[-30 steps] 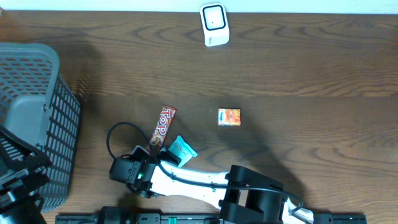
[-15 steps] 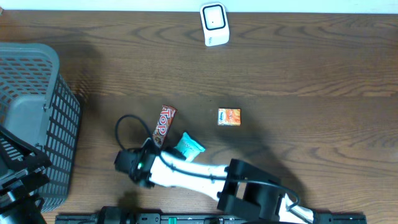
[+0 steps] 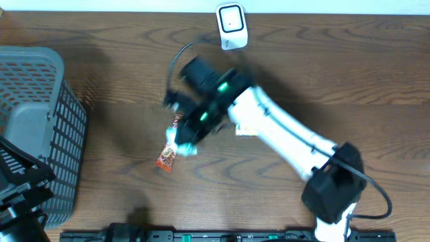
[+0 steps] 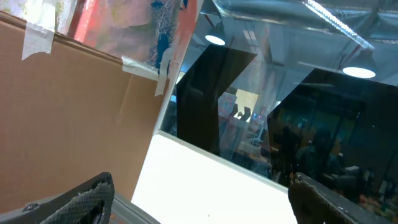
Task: Scan the item barcode
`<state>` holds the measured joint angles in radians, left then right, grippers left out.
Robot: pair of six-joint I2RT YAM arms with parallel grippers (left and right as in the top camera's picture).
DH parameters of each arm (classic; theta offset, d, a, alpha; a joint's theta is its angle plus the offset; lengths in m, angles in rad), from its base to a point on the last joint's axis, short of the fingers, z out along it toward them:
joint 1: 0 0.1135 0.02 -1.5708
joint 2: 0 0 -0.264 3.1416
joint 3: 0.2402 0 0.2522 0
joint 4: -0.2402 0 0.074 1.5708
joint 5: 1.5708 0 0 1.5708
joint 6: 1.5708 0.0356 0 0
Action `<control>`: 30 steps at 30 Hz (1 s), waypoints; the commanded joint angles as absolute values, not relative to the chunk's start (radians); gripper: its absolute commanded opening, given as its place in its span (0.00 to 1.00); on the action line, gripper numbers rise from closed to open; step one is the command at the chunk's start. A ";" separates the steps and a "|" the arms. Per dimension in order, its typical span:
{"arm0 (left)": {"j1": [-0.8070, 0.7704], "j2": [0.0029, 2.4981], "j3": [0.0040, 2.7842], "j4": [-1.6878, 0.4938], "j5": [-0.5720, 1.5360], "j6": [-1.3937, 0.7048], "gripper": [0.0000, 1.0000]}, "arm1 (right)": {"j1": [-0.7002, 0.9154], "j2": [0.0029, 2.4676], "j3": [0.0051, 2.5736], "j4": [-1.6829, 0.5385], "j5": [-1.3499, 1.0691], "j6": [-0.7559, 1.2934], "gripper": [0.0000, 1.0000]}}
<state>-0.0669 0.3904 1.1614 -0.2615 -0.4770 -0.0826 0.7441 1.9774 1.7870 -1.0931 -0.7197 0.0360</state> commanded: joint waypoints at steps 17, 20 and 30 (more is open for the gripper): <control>-0.062 0.382 1.149 -0.260 -0.482 -0.091 0.90 | 0.528 2.049 1.258 -0.724 -1.288 -0.050 0.01; -0.062 0.382 1.147 -0.260 -0.482 -0.091 0.90 | 0.524 2.049 1.222 -0.714 -1.221 -0.048 0.02; -0.062 0.382 1.147 -0.260 -0.482 -0.091 0.90 | 0.476 2.049 1.215 -0.808 -0.813 0.050 0.07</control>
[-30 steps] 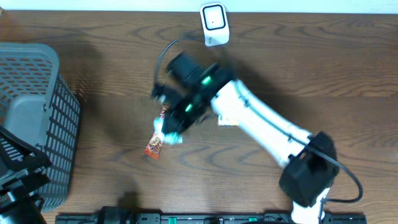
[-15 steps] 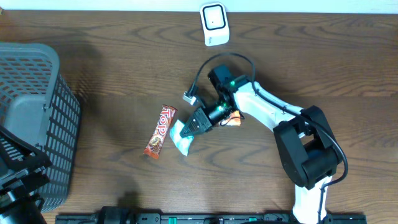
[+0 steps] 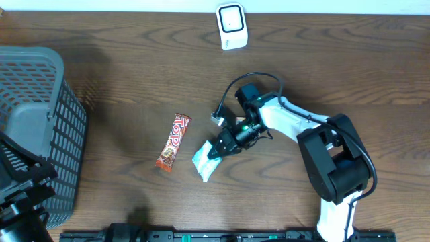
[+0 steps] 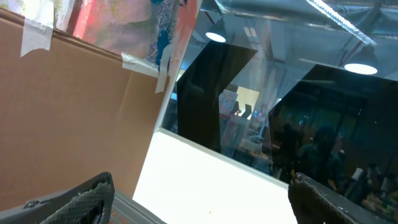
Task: Scan the item barcode
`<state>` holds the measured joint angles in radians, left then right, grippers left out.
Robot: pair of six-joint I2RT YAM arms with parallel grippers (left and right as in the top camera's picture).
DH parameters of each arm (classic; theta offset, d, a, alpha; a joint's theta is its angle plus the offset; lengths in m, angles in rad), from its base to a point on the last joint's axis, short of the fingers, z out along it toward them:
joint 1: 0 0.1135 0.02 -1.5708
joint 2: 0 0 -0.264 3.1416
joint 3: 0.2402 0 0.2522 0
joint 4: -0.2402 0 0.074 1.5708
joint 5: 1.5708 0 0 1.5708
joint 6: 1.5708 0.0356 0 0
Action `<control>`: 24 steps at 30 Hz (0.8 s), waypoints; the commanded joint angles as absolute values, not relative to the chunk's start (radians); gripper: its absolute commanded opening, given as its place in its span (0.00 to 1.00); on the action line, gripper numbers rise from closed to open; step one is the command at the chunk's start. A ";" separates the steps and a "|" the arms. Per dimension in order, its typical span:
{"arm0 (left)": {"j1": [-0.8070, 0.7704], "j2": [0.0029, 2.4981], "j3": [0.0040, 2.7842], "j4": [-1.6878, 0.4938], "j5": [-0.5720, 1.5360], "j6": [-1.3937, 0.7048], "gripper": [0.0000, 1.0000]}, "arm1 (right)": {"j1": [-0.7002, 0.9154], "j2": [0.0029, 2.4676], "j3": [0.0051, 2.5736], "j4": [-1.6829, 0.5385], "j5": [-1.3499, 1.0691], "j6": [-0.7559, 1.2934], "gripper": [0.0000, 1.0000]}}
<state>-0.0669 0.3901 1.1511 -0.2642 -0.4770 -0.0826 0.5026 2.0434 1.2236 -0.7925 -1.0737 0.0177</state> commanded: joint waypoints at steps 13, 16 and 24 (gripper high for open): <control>-0.062 0.382 1.133 -0.259 -0.482 -0.091 0.90 | 0.420 1.958 1.272 -0.989 -0.611 0.035 0.56; -0.062 0.382 1.121 -0.247 -0.482 -0.091 0.90 | 0.437 1.866 1.293 -0.997 -0.624 0.051 0.04; -0.062 0.382 1.116 -0.241 -0.482 -0.091 0.90 | 0.550 1.783 1.280 -0.844 -0.847 0.138 0.01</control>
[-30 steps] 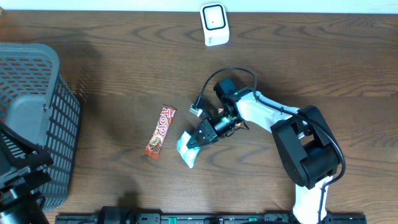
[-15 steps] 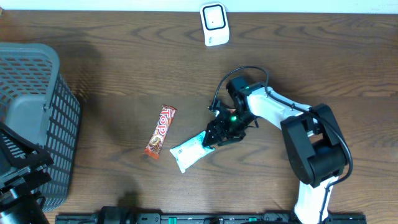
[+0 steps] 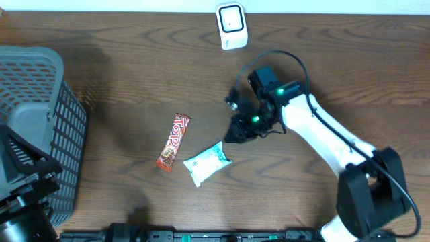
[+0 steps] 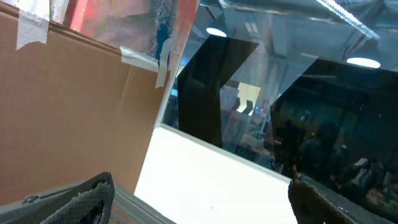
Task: Scan the item barcode
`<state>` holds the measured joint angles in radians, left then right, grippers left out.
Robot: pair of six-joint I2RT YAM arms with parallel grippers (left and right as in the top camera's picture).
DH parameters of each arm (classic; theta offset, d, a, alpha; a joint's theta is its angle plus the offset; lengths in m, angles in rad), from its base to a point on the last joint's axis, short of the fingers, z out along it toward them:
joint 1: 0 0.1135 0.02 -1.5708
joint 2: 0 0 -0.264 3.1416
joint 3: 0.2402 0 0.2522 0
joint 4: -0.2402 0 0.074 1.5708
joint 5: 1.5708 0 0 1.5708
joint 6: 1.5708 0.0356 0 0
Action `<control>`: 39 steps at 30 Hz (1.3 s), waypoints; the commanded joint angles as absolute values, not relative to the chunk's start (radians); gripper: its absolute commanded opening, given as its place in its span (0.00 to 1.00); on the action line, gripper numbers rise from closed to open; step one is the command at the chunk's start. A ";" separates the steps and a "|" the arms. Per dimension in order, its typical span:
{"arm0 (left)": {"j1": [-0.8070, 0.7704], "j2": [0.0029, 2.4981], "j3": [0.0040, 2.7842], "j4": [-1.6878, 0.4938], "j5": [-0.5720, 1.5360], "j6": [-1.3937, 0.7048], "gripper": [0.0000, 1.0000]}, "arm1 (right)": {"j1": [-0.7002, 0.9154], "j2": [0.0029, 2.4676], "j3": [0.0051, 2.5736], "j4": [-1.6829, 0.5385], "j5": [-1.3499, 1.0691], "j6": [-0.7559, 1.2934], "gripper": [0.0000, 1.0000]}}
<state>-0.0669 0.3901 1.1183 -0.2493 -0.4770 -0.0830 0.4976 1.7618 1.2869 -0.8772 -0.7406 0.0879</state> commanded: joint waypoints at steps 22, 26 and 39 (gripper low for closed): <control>-0.062 0.382 1.116 -0.237 -0.482 -0.091 0.90 | 0.675 2.029 1.243 -0.839 -0.426 0.336 0.01; -0.062 0.382 1.116 -0.237 -0.482 -0.091 0.90 | 0.665 1.945 1.244 -0.854 -0.303 0.426 0.01; -0.062 0.382 1.116 -0.237 -0.482 -0.091 0.90 | 0.650 1.638 1.241 -0.866 -0.222 0.460 0.01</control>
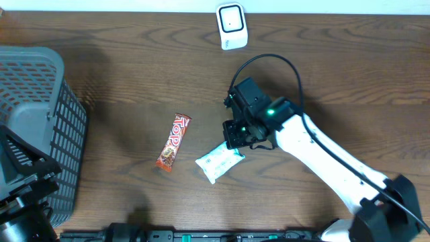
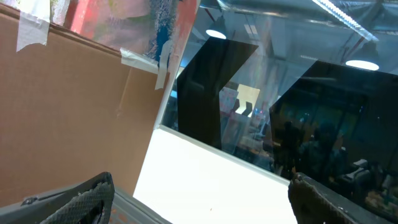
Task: Scan the item barcode
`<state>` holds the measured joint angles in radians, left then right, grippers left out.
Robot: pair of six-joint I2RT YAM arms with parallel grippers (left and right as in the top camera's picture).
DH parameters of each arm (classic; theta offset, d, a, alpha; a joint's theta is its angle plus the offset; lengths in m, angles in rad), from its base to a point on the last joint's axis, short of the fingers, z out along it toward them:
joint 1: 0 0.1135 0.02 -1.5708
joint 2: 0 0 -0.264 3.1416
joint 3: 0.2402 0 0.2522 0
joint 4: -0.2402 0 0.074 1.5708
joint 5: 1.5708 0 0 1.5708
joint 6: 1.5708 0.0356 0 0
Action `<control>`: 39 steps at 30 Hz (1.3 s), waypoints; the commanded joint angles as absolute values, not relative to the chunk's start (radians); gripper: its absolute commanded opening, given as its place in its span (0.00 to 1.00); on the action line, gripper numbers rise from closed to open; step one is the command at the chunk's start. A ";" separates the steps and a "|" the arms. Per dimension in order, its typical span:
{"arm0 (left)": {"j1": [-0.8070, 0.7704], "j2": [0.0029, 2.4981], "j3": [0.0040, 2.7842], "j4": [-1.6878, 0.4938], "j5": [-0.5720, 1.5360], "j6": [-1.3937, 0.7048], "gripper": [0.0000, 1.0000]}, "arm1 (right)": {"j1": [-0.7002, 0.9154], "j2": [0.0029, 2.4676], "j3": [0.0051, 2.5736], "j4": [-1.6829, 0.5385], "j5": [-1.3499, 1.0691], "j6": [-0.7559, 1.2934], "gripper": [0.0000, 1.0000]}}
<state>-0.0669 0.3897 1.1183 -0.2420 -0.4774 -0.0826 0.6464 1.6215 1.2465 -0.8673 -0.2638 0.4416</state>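
A white and teal packet [image 1: 218, 162] lies flat on the wooden table, with an orange-red candy bar [image 1: 174, 142] to its left. The white scanner [image 1: 230, 25] stands at the far edge. My right gripper [image 1: 236, 140] points down onto the packet's upper right end; the wrist body hides its fingers, so its hold cannot be read. My left gripper [image 2: 199, 182] is open and empty, its fingers [image 2: 93, 193] wide apart. It faces away from the table toward cardboard and a window. The left arm [image 1: 20, 195] sits at the near left corner.
A grey mesh basket [image 1: 33, 81] fills the left side, right next to the left arm. A black rail [image 1: 201, 236] runs along the near edge. The right arm's white links [image 1: 329, 171] stretch from the near right corner toward the middle.
My right gripper was a little above and right of the packet; now it is down on the packet's upper right end. The packet lies slightly farther right. The left arm has barely moved.
First my right gripper was blurred at the packet, which lay against the candy bar. Then it was at the packet a short way right of the bar. Later the packet lay alone with the gripper apart from it. Now the gripper is on it again.
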 commanded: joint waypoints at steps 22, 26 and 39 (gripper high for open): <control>-0.062 0.382 1.116 -0.237 -0.482 -0.091 0.90 | 0.721 1.912 1.289 -0.953 -0.134 0.508 0.01; -0.062 0.382 1.116 -0.237 -0.482 -0.091 0.90 | 0.719 1.802 1.332 -0.958 -0.106 0.508 0.01; -0.062 0.382 1.116 -0.237 -0.482 -0.091 0.90 | 0.742 1.967 1.245 -0.936 0.001 0.591 0.01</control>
